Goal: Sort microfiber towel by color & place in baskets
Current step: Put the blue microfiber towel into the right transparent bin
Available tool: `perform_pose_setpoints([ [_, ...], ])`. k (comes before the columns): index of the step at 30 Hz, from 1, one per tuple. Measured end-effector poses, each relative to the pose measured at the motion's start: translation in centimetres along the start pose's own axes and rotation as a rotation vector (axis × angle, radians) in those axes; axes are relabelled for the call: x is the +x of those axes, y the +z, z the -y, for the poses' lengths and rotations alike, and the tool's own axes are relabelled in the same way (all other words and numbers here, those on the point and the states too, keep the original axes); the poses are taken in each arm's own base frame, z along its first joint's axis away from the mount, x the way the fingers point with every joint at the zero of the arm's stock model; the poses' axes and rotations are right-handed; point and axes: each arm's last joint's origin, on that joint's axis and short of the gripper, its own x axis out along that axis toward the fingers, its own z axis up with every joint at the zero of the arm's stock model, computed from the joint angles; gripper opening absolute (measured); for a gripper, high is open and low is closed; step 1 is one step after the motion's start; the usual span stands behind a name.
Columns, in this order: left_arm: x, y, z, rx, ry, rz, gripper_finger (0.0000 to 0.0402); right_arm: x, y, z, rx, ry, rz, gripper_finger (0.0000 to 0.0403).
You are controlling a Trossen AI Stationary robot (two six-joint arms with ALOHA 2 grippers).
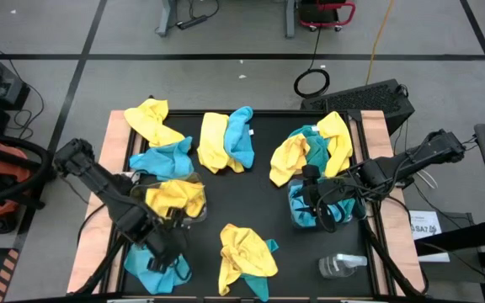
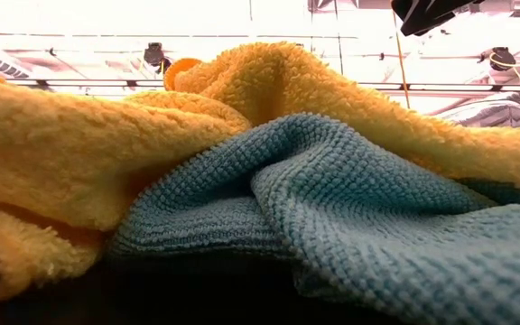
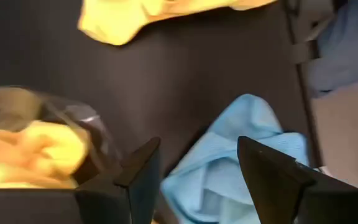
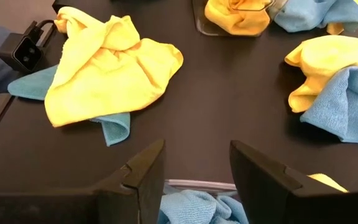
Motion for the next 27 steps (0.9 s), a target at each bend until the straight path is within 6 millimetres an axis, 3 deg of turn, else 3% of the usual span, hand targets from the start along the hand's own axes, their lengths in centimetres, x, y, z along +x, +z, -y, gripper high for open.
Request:
perform_pose_setpoints([
  [7, 1.9, -1.1, 2.6, 0.008, 0.028, -0.065, 0.0215, 0.0, 0.1, 0.0, 0.003, 0.001, 0.01, 0.0171],
  [17, 7.0, -2.4, 5.9, 0.067, 0.065, -0.232, 0.0215, 0.0, 0.1, 0.0, 0.013, 0.001, 0.01, 0.0171],
  [27, 11.1, -3.7, 7.5, 0.104, 0.122, -0.357, 0.0215, 0.0, 0.1, 0.0, 0.005, 0.002, 0.009, 0.0171],
])
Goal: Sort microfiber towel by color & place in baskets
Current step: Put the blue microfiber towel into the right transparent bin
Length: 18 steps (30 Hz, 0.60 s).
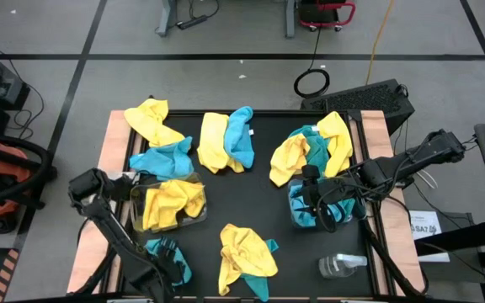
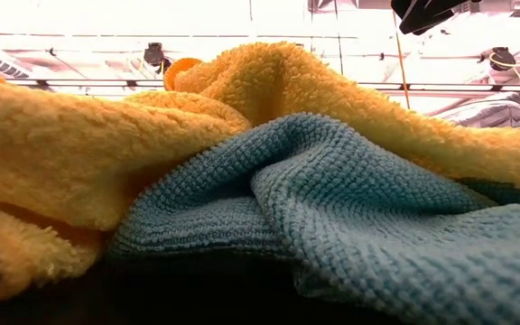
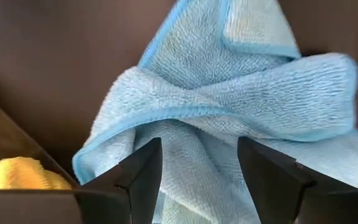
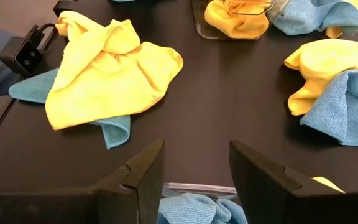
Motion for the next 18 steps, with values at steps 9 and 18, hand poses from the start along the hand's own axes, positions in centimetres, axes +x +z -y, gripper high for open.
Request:
perform_pose_setpoints([
  [9, 3.2, 0.9, -0.1, 0.013, 0.064, -0.097, 0.0207, 0.0, 0.0, 0.0, 0.0, 0.0, 0.0, 0.0171],
  [18, 3.5, 1.9, -0.7, 0.074, 0.077, -0.05, 0.0019, 0.0, 0.0, 0.0, 0.0, 0.0, -0.001, 0.0171],
])
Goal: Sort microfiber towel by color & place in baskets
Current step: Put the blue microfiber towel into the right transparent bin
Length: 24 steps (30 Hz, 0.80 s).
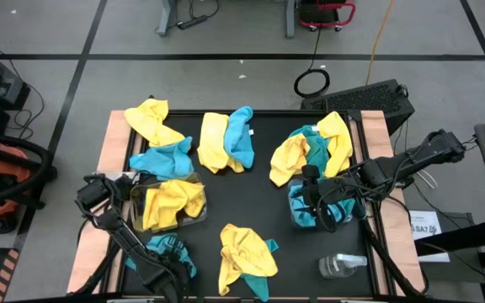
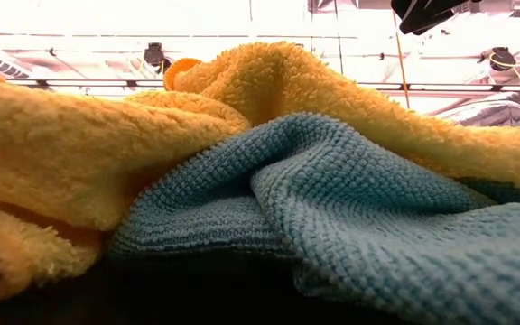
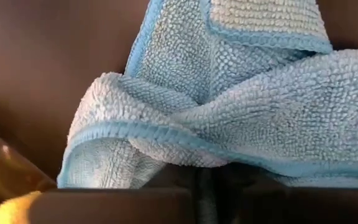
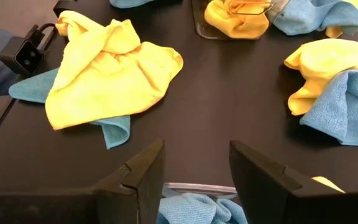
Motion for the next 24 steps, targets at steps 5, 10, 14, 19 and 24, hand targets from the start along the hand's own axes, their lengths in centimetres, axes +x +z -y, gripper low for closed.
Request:
perform_pose_setpoints([
  [5, -0.5, 0.5, -0.6, 0.027, 0.032, 0.016, 0.0008, 0.0, 0.0, 0.0, 0.0, 0.0, 0.0, 0.0171],
  [10, -3.2, 0.7, -2.5, 0.006, 0.129, 0.115, 0.0005, 0.0, 0.0, 0.0, 0.0, 0.0, 0.0, 0.0171],
  [14, -5.9, 0.3, -4.4, -0.036, 0.199, 0.231, 0.0004, 0.0, 0.0, 0.0, 0.0, 0.0, 0.001, 0.0171],
  [19, -9.0, -0.3, -6.7, -0.076, 0.339, 0.401, 0.0004, 0.0, 0.0, 0.0, -0.003, 0.001, 0.002, 0.0171],
  [24, -10.9, -0.5, -8.4, -0.084, 0.451, 0.516, 0.0004, 0.0, 0.4, 0.0, -0.024, 0.003, 0.042, 0.0171],
])
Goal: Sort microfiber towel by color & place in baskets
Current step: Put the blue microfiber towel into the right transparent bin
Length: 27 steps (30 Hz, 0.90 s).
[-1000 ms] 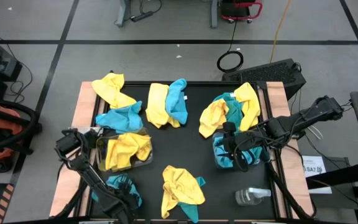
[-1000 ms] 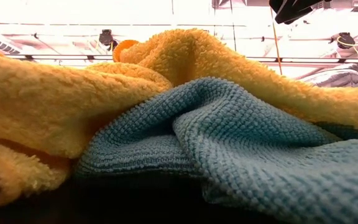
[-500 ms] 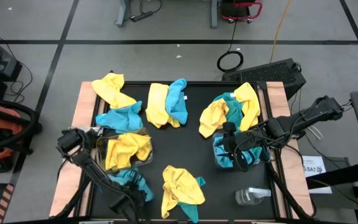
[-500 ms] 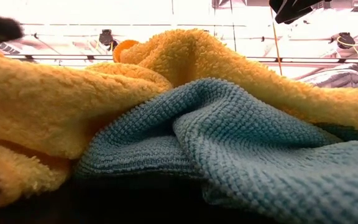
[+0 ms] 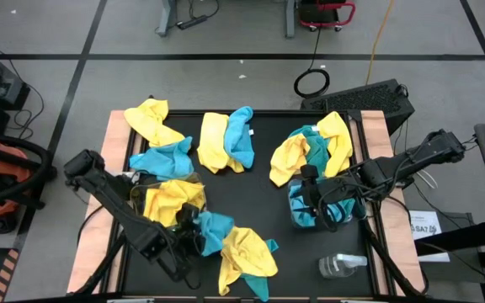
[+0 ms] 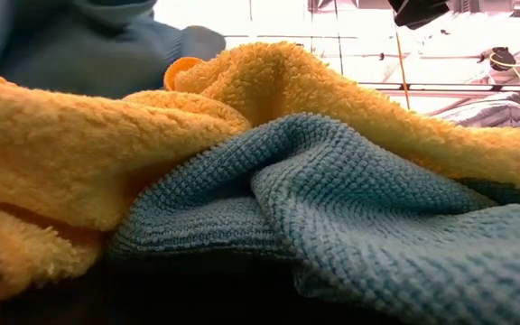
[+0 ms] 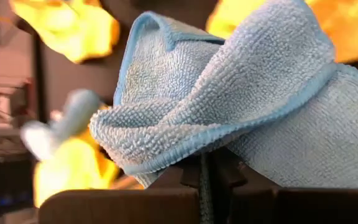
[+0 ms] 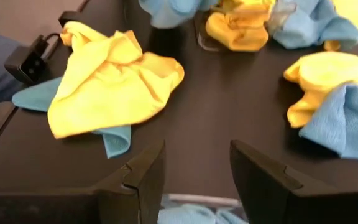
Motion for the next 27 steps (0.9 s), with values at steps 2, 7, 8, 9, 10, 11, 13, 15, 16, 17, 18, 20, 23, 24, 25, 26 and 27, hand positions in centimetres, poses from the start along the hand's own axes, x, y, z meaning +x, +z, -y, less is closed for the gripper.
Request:
perform_pose_setpoints([
  [2, 0.0, 0.3, -0.6, 0.011, 0.036, 0.028, 0.0004, 0.0, 0.2, 0.0, -0.014, 0.001, 0.023, 0.0171],
  [7, 0.4, 0.7, -1.6, 0.066, 0.153, 0.053, 0.0003, 0.0, 0.7, 0.0, -0.06, 0.001, 0.076, 0.0173],
  [8, 0.5, 0.8, -1.9, 0.073, 0.18, 0.057, 0.0003, 0.0, 0.9, 0.0, -0.07, -0.002, 0.088, 0.0176],
  [9, 0.7, 0.9, -2.2, 0.076, 0.208, 0.06, 0.0003, 0.0, 1.0, 0.0, -0.082, -0.005, 0.098, 0.0181],
  [10, 0.9, 1.0, -2.5, 0.075, 0.237, 0.063, 0.0003, -0.1, 1.1, 0.0, -0.092, -0.006, 0.11, 0.0187],
  [11, 1.1, 1.2, -2.9, 0.077, 0.266, 0.064, 0.0003, -0.1, 1.2, 0.0, -0.1, -0.008, 0.124, 0.0196],
  [13, 1.5, 1.4, -3.7, 0.084, 0.325, 0.061, 0.0003, -0.1, 1.5, 0.0, -0.105, -0.016, 0.157, 0.0217],
  [15, 2.0, 1.7, -4.5, 0.09, 0.36, 0.057, 0.0003, -0.2, 1.8, 0.0, -0.112, -0.032, 0.185, 0.0242],
  [16, 2.3, 1.9, -4.9, 0.091, 0.371, 0.056, 0.0003, -0.2, 1.9, 0.0, -0.115, -0.034, 0.197, 0.0255],
  [17, 2.6, 2.1, -5.3, 0.09, 0.38, 0.056, 0.0003, -0.2, 2.1, 0.0, -0.116, -0.038, 0.211, 0.0266],
  [18, 2.9, 2.4, -5.8, 0.086, 0.388, 0.061, 0.0003, -0.2, 2.3, 0.1, -0.118, -0.042, 0.23, 0.0277],
  [20, 3.4, 3.0, -6.8, 0.083, 0.406, 0.077, 0.0003, -0.3, 2.6, 0.1, -0.121, -0.048, 0.27, 0.0295],
  [23, 4.1, 4.0, -8.2, 0.085, 0.434, 0.116, 0.0003, 0.2, 3.2, 0.4, -0.133, -0.066, 0.309, 0.0309],
  [24, 4.2, 4.4, -8.6, 0.085, 0.436, 0.136, 0.0003, 0.4, 3.3, 0.4, -0.136, -0.072, 0.314, 0.031],
  [25, 4.4, 4.8, -9.1, 0.085, 0.442, 0.155, 0.0003, 0.7, 3.4, 0.6, -0.136, -0.084, 0.319, 0.0311],
  [26, 4.5, 5.1, -9.5, 0.084, 0.451, 0.172, 0.0003, 1.0, 3.5, 0.7, -0.134, -0.106, 0.319, 0.031],
  [27, 4.5, 5.4, -9.9, 0.085, 0.461, 0.191, 0.0003, 1.4, 3.5, 0.9, -0.134, -0.132, 0.307, 0.031],
])
